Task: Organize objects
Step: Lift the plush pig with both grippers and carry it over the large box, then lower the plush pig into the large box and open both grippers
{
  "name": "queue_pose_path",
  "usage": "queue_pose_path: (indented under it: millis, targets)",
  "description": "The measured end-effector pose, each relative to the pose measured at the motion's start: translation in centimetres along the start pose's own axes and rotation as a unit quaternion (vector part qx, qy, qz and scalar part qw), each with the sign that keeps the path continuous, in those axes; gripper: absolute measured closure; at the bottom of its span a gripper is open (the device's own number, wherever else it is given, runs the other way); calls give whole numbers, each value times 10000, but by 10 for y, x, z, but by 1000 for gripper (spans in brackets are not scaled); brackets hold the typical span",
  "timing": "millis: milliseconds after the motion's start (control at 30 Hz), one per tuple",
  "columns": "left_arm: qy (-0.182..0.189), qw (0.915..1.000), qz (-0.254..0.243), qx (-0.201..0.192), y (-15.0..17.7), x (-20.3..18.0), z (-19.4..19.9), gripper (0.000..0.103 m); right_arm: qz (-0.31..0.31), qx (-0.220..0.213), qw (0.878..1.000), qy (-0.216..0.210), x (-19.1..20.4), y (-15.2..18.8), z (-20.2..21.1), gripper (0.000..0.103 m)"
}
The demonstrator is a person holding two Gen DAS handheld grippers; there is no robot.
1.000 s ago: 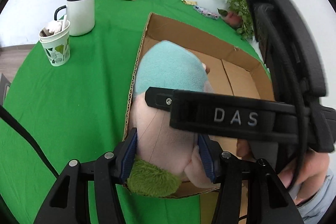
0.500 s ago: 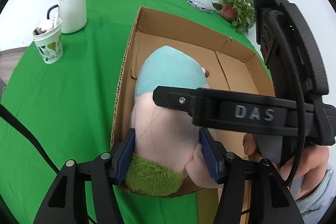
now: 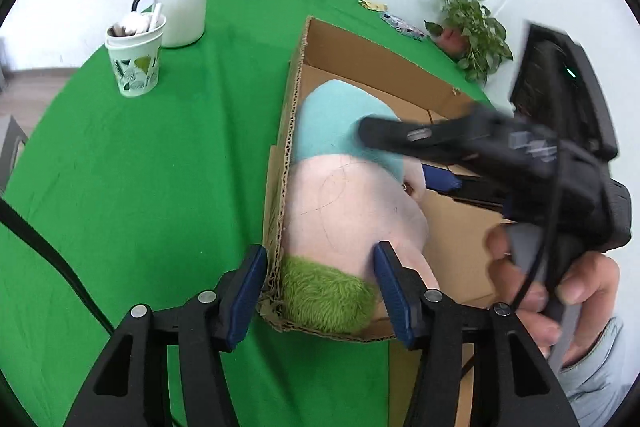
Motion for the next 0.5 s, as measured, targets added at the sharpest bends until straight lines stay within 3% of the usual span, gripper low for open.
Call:
queue_pose_path:
  millis: [67, 233, 500]
  targets:
    - [-41, 10000, -43, -11, 2, -2, 1, 53, -118, -5, 9996, -266, -2, -1, 9, 26]
    - [-151, 9998, -100, -48, 9, -7, 3, 55, 110, 44, 9987, 496, -4, 21, 13, 25]
    - [-456, 9979, -431, -134, 9, -4, -1, 59, 183, 60, 9987, 470, 11, 28, -11, 32]
Point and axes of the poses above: each gripper's, at about its wrist camera, not at the fingertips, and z roughly against the way its jaws point, x to its left, y to its underside, the point moved 6 cm from there along -z, roughly the way its jaws point, and after that the axes turned 4 degrees about y, right-handed, at the moved point
